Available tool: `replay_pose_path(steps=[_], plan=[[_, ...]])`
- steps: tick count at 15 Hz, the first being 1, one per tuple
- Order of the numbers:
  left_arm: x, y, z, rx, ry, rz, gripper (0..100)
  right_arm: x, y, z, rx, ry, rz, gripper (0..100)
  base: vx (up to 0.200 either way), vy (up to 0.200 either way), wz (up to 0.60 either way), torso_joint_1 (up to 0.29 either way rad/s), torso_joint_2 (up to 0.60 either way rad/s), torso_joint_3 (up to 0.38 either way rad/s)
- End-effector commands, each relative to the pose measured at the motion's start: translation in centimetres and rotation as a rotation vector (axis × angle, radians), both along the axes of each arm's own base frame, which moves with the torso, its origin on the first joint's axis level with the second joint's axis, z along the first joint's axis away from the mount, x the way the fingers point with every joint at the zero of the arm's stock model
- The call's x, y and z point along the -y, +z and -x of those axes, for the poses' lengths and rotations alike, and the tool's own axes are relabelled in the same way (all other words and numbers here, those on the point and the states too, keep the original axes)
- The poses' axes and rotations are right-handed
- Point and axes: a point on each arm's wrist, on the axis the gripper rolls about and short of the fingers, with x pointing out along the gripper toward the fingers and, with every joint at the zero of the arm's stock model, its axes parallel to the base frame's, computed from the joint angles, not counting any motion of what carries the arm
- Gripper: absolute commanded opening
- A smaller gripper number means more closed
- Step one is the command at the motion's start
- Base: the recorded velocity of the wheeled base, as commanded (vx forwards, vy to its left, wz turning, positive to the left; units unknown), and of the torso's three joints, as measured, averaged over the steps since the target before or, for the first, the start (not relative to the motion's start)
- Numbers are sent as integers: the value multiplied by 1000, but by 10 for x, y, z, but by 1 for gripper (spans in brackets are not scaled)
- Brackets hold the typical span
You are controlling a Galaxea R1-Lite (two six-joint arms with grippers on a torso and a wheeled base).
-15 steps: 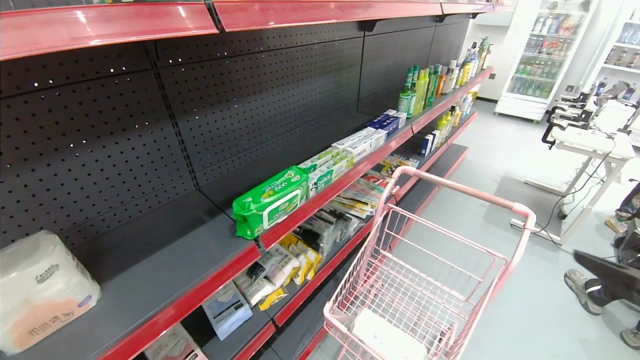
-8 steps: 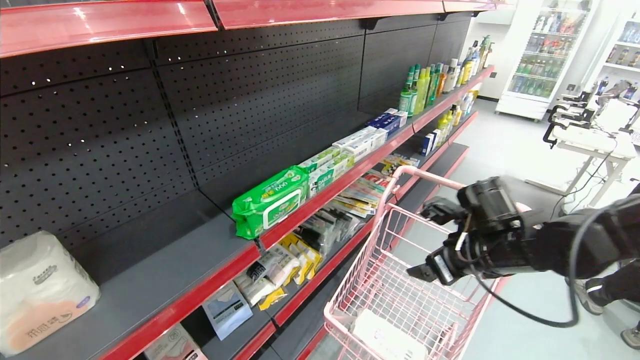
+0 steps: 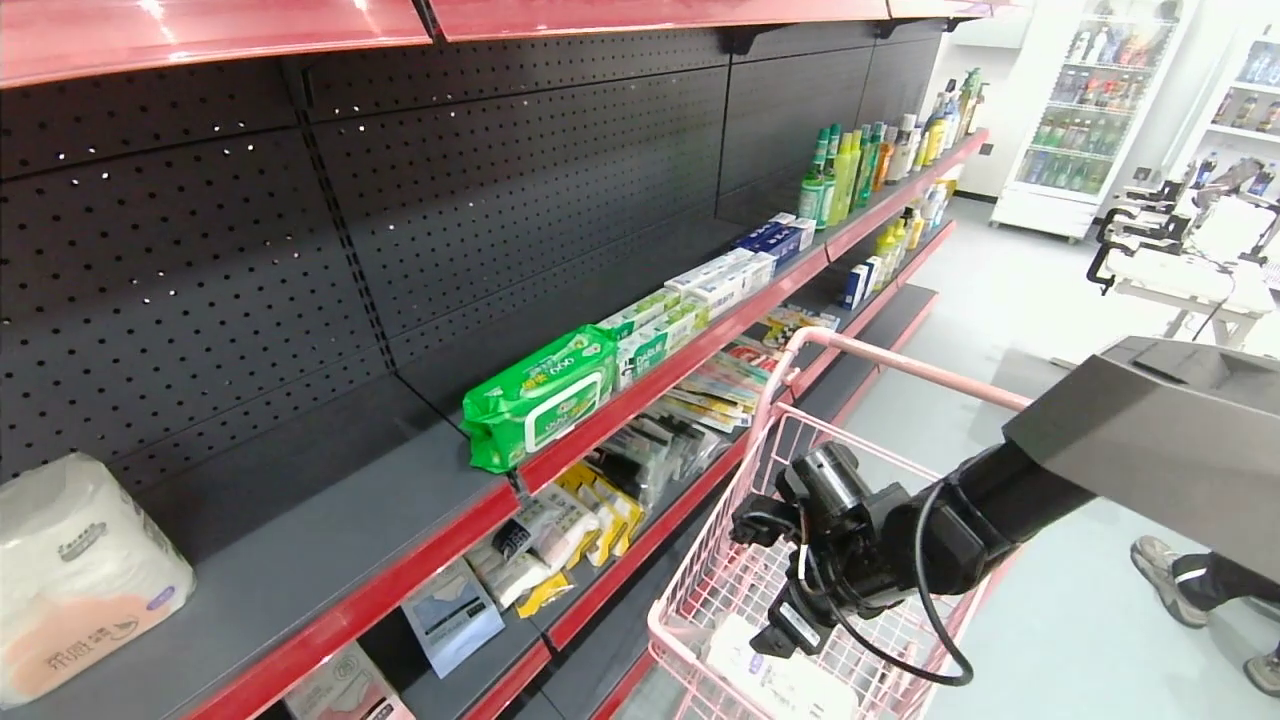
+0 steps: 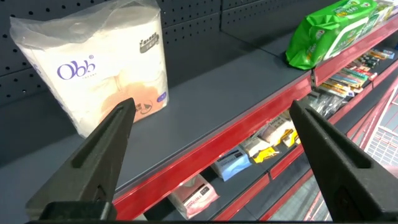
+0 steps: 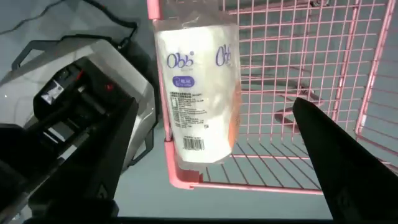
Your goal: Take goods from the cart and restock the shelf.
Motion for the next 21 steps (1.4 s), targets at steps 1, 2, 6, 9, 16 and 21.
replay_pose_path(steps=[1, 2, 6, 9, 16, 21], plan=[[0, 0, 0, -1, 0, 0, 100, -8, -10, 1, -19, 22, 11, 100, 0, 0, 0, -90, 173, 95], [0, 0, 0, -1, 0, 0, 100, -12, -12, 3, -23, 36, 14, 100, 0, 0, 0, -71, 193, 105], [0, 0, 0, -1, 0, 0, 100, -24, -20, 5, -32, 67, 22, 100, 0, 0, 0, -91, 191, 111], [0, 0, 0, -1, 0, 0, 100, -24, -29, 6, -52, 69, 34, 100, 0, 0, 0, -94, 219, 119], [0, 0, 0, -1, 0, 0, 100, -26, -32, 4, -54, 70, 36, 100, 0, 0, 0, -118, 267, 148], [0, 0, 0, -1, 0, 0, 100, -24, -37, 3, -64, 64, 44, 100, 0, 0, 0, -81, 187, 108]])
